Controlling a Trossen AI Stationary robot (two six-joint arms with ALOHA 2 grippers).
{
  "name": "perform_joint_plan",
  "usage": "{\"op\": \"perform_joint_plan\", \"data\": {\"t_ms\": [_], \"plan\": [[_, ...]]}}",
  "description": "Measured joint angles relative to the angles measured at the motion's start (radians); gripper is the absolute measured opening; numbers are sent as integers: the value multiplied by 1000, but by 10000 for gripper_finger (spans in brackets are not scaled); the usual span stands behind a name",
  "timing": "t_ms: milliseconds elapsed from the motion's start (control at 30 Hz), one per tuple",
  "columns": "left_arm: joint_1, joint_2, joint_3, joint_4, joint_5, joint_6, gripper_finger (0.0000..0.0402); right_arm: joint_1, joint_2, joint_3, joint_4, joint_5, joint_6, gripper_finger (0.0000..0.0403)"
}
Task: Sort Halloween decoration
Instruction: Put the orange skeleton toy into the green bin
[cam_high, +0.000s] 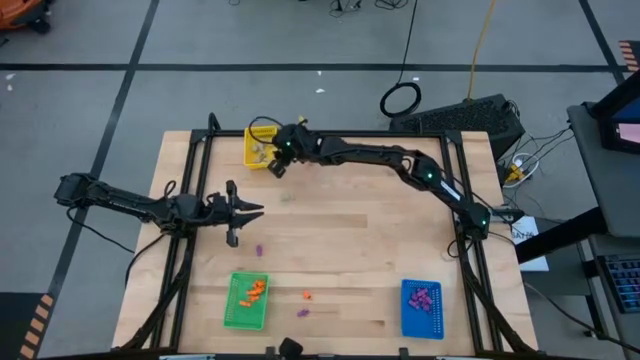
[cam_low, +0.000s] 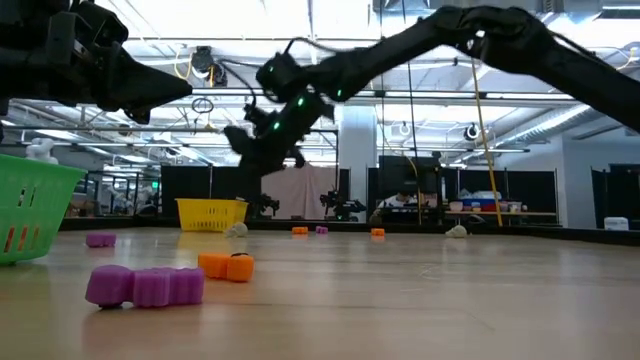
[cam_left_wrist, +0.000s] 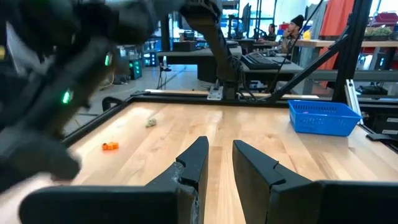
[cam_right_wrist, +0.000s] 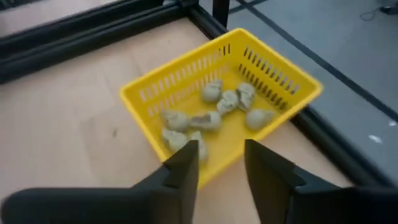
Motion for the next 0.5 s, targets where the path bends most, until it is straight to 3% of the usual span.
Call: {"op": "perform_joint_plan", "data": {"t_ms": [133,233,333,500], "plan": [[0,0,0,-1,0,0,72,11,-60,1,-139,13,-87,41],[0,0,0,-5,2,-7,72,31,-89,-36,-135,110,-121,9],[0,0,0,-21,21,-28,72,46,-131,-168,23,148,-120,2],[0,1,0,-79,25,-55,72,83,-262,-539,398,131,-77,0]]}}
